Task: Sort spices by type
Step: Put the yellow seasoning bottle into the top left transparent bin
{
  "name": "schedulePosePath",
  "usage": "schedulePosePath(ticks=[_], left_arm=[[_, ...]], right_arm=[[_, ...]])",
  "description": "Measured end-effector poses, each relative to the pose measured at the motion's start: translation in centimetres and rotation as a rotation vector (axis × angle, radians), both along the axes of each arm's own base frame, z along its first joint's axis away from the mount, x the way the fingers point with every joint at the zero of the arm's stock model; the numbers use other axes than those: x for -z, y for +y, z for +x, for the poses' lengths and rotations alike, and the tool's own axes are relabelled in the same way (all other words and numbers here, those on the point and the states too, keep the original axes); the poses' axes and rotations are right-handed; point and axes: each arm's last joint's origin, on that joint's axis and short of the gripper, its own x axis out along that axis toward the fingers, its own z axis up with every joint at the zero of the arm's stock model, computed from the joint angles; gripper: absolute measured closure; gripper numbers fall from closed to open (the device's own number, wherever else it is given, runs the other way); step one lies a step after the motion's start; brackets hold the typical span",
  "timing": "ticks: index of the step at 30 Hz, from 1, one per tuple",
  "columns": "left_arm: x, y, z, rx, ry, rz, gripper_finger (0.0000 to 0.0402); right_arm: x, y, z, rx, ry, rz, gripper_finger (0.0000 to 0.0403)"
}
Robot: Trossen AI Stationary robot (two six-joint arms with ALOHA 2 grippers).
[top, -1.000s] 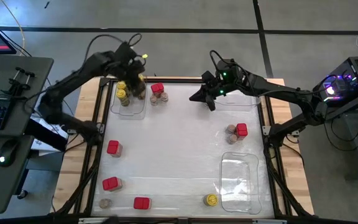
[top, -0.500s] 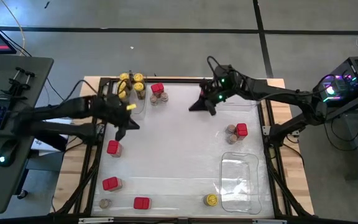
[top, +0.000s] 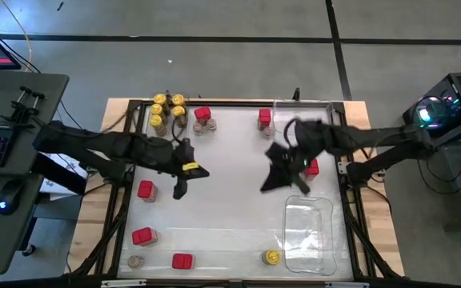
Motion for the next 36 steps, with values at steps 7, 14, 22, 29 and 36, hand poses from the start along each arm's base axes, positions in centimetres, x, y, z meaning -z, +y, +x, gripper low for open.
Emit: schedulePosePath(ticks=[7,14,22,29,36], left_arm=[[-6.6,0.8,-2.7,-0.152,-0.161,0.116,0.0401],[-7.2,1.4,-4.1,-0.192,-0.165,0.180,0.0402],[-5.1,1.2,-4.1,-0.165,-0.035,0.210,0.0401],[-4.8,1.1,-3.9,-0.150,-0.018,0.241,0.0402],[-4.8,1.2,-4.0,-0.138,-0.015,0.266,0.0402]], right_arm=[[1.2,7.1,0.4,-0.064,0.004,-0.020,0.0403],[3.7,10.7,1.1,-0.056,0.155,0.010,0.0403],[9.6,14.7,1.2,-0.102,0.459,-0.128,0.0403],[13.1,16.7,1.6,-0.150,0.556,-0.213,0.0403],[13.6,17.3,1.1,-0.183,0.575,-0.255,0.0403]])
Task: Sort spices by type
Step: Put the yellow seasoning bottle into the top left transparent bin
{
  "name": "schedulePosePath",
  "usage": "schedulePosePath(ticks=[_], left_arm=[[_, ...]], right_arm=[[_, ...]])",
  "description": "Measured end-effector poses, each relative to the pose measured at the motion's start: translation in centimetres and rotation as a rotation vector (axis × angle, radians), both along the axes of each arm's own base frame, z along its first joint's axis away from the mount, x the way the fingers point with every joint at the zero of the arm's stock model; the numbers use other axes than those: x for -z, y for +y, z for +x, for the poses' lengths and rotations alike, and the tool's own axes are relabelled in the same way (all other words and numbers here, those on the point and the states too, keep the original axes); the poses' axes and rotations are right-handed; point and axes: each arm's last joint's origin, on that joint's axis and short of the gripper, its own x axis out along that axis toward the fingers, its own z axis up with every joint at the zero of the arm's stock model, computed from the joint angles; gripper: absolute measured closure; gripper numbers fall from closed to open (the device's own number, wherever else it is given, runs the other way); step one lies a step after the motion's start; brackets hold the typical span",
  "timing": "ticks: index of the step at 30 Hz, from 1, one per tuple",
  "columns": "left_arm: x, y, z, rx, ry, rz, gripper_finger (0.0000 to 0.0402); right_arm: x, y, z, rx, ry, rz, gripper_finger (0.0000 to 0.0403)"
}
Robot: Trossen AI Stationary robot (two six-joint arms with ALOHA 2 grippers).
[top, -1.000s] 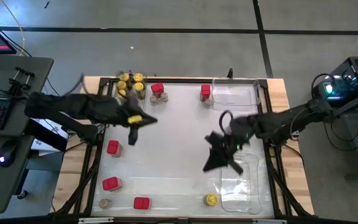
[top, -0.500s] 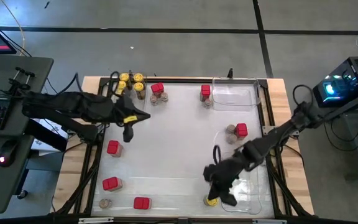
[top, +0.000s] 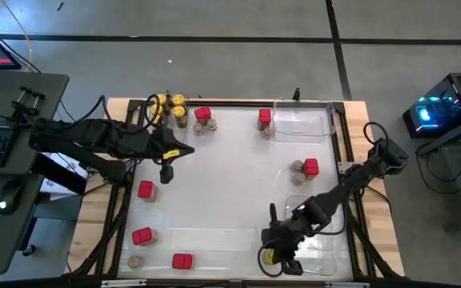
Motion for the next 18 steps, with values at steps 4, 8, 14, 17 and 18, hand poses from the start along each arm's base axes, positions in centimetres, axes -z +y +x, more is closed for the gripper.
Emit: schedulePosePath(ticks=[4,8,14,17,18], left_arm=[[0.0,0.1,0.0,-0.015,-0.002,0.007,0.0402],[0.0,0.1,0.0,-0.017,-0.003,0.005,0.0402],[0.0,0.1,0.0,-0.028,-0.007,-0.014,0.0402],[0.0,0.1,0.0,-0.032,-0.009,-0.023,0.0402],[0.0,0.0,0.0,-0.029,-0.008,-0.025,0.0402]], right_arm=[[0.5,-0.2,-0.4,0.015,0.032,-0.065,0.0403],[0.7,-0.2,-0.3,0.008,0.013,-0.091,0.0403],[1.2,-0.1,-0.1,-0.019,0.007,-0.110,0.0403],[1.7,0.0,0.0,-0.025,0.021,-0.119,0.0403],[1.9,0.1,0.1,-0.026,0.023,-0.121,0.0403]])
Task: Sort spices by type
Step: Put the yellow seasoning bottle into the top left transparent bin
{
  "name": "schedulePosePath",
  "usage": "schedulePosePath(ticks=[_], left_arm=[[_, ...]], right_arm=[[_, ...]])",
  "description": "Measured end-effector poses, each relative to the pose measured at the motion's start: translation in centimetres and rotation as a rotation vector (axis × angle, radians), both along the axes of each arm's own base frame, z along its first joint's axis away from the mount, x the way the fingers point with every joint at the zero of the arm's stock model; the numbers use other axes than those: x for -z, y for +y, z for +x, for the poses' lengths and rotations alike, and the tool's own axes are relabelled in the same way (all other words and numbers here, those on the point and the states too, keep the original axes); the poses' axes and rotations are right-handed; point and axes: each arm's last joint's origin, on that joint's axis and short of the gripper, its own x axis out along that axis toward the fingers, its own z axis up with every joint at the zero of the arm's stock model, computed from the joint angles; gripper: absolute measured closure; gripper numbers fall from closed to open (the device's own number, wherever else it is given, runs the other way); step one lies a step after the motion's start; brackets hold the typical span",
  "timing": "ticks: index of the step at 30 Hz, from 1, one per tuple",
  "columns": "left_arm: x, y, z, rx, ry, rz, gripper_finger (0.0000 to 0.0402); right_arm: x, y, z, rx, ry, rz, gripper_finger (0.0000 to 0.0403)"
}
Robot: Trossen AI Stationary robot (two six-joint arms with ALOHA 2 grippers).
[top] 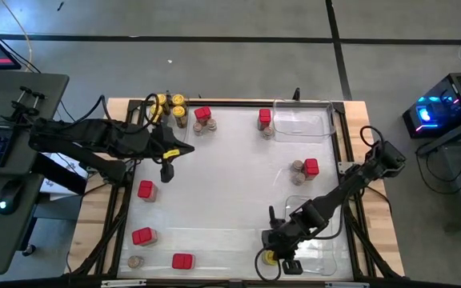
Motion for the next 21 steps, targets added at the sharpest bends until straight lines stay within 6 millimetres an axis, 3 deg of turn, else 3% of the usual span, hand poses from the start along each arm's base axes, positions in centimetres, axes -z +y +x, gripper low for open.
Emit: schedulePosePath(ticks=[7,14,21], left_arm=[[0.2,-0.4,-1.5,0.076,0.067,-0.033,0.0401],[-0.4,-0.4,-3.1,0.067,0.025,-0.096,0.0401],[-0.8,-0.6,-3.8,0.059,-0.002,-0.125,0.0402]], right_arm=[[0.6,-1.4,1.5,0.021,-0.084,-0.099,0.0403],[0.5,-6.3,4.7,0.108,-0.219,-0.234,0.0403],[0.4,-12.5,7.5,0.151,-0.329,-0.327,0.0403]])
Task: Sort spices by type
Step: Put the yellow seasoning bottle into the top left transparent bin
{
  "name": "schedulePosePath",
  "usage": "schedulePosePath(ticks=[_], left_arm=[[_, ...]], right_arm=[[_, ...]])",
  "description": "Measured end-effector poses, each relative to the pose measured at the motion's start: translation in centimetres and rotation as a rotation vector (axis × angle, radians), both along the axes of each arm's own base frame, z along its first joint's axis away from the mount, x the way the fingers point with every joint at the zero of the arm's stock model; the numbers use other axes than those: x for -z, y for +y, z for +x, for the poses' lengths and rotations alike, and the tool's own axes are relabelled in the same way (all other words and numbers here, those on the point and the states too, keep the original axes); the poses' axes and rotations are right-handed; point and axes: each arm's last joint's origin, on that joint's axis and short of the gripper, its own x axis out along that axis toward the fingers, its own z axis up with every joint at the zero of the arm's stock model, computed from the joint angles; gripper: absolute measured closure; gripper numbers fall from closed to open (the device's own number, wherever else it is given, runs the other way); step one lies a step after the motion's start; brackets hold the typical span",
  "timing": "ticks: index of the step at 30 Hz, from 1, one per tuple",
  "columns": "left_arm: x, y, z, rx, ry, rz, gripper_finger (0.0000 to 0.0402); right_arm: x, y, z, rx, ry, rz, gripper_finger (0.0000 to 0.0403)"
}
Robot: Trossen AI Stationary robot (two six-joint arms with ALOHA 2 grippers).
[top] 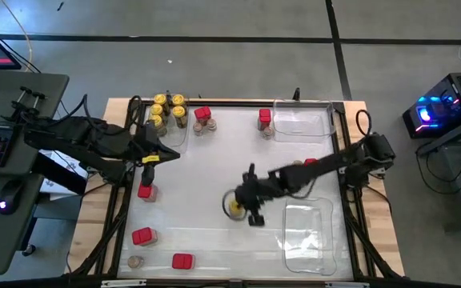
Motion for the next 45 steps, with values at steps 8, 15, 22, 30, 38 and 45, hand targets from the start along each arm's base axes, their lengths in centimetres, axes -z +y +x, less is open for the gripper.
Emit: schedulePosePath(ticks=[8,15,22,30,38,45], left_arm=[[0.2,-0.3,0.4,-0.002,0.007,-0.015,0.0402],[0.2,-0.3,0.4,-0.002,0.005,-0.022,0.0401],[0.2,-0.3,0.5,0.018,0.009,0.019,0.0402],[0.2,0.0,1.0,0.028,0.012,0.104,0.0400],[3.0,0.7,6.8,0.137,0.154,0.178,0.0328],[4.9,2.8,11.8,0.198,0.345,0.140,0.0198]], right_arm=[[1.4,-6.2,3.1,0.074,-0.114,-0.019,0.0403],[3.0,-9.2,5.9,0.138,-0.296,0.008,0.0403],[1.0,-10.2,5.9,0.158,-0.410,0.108,0.0403],[-7.0,-10.5,2.3,0.136,-0.562,0.097,0.0403],[-13.6,-10.4,-4.6,0.218,-0.573,0.045,0.0403],[-17.1,-8.5,-10.7,0.277,-0.562,0.060,0.0403]])
